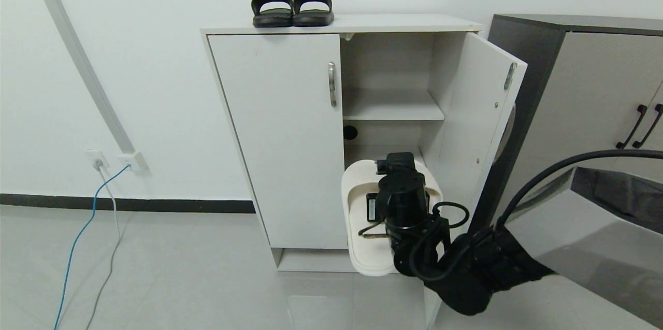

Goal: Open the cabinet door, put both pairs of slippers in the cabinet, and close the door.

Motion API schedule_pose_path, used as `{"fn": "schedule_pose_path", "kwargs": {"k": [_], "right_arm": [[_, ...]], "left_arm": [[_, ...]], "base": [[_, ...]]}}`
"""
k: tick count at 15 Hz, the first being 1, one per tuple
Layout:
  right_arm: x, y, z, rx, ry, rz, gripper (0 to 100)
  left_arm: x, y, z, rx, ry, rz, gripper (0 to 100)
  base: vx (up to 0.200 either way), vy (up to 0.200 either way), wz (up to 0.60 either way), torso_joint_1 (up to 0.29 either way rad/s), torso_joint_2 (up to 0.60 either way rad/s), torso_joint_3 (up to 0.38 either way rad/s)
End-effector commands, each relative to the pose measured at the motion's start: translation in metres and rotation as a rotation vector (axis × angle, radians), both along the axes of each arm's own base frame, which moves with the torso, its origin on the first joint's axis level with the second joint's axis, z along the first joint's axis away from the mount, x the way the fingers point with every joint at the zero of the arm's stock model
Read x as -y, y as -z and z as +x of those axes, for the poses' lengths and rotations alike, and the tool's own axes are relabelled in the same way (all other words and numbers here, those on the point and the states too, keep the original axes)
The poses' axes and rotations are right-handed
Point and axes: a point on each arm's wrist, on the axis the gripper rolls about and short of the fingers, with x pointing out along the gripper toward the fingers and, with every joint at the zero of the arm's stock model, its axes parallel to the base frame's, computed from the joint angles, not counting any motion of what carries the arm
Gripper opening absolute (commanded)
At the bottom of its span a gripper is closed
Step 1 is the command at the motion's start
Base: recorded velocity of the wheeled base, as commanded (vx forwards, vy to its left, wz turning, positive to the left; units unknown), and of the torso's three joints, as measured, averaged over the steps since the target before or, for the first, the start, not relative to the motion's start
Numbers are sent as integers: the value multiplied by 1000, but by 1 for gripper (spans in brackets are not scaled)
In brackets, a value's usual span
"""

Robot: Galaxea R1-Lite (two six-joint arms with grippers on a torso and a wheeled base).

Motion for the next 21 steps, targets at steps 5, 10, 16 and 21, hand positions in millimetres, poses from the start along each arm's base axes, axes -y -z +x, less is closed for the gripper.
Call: {"fn": "schedule_pose_path", "kwargs": {"k": [5,10,16,21], "right_arm": [[5,11,38,17,54,-79,0],[18,10,48,14,87,-128,0],[44,17,41,-29,121,-181,0],[50,16,32,-22,121,-172,0]], "left_arm": [[0,0,0,-3,1,0,0],[0,0,0,-3,1,0,0],[0,0,0,-3,1,0,0],[0,0,0,-3,1,-2,0]], "base": [[0,0,0,0,0,0],[0,0,0,0,0,0],[0,0,0,0,0,0],[0,0,0,0,0,0]]}}
